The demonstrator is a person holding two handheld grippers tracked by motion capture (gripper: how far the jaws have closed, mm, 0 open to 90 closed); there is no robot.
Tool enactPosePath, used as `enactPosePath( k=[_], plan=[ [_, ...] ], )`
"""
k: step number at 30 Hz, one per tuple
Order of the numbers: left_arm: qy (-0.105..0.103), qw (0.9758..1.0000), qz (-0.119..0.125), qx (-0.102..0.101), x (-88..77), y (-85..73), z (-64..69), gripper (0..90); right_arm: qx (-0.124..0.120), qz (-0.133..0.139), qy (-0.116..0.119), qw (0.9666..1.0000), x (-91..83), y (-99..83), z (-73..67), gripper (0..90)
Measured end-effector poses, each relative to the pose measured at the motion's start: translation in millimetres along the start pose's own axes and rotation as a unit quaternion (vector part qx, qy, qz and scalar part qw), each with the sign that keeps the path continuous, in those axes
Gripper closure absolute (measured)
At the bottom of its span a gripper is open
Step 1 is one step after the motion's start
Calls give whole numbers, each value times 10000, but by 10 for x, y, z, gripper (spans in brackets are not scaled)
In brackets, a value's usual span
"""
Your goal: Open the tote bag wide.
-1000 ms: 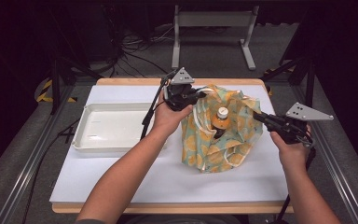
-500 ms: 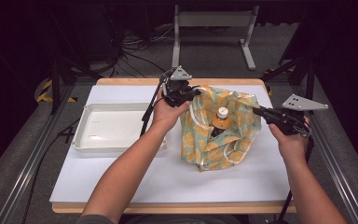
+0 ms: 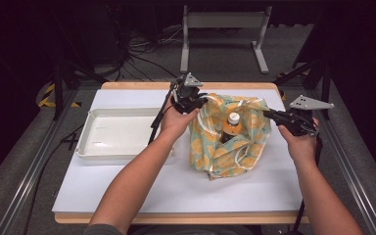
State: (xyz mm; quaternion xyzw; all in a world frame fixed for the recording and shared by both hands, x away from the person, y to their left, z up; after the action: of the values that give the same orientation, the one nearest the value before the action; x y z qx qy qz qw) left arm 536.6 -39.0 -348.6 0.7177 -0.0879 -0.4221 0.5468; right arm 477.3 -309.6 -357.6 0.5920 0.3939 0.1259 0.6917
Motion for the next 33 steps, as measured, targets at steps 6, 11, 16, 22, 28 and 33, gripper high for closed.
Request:
enactPosePath(
  k=[6,11,16,22,28,33],
  plan=[
    [73,9993,-297,-230,74,-112,-56,811,109,-104,-27,9999,72,-71,43,900],
    [171,9980,-557,-254,147,-205,-70,822,178,-252,-37,9995,148,-159,69,900],
    [217,9969,-698,-278,185,-271,-86,831,223,-391,-46,9990,201,-207,90,900],
    [224,9966,-740,-293,201,-393,-41,833,225,-517,-50,9984,254,-298,77,900],
    [253,9950,-913,-311,262,-511,-33,833,293,-639,-63,9975,298,-443,80,900],
    [272,9942,-993,-317,320,-559,-37,830,310,-738,-81,9968,328,-508,94,900]
  ],
)
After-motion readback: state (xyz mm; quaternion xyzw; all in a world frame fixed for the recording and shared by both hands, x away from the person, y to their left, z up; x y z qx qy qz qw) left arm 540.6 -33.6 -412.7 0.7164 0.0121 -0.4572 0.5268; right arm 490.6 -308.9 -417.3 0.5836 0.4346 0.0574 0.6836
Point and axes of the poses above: each handheld gripper's, and its own axes: x roughly forward along the jaws, y roughly out of its top, z roughly to its right, the point moved 6 cm from there along x, roughly forward along the jaws, and after that the axes turned 7 degrees about y, right-handed, at the moved point
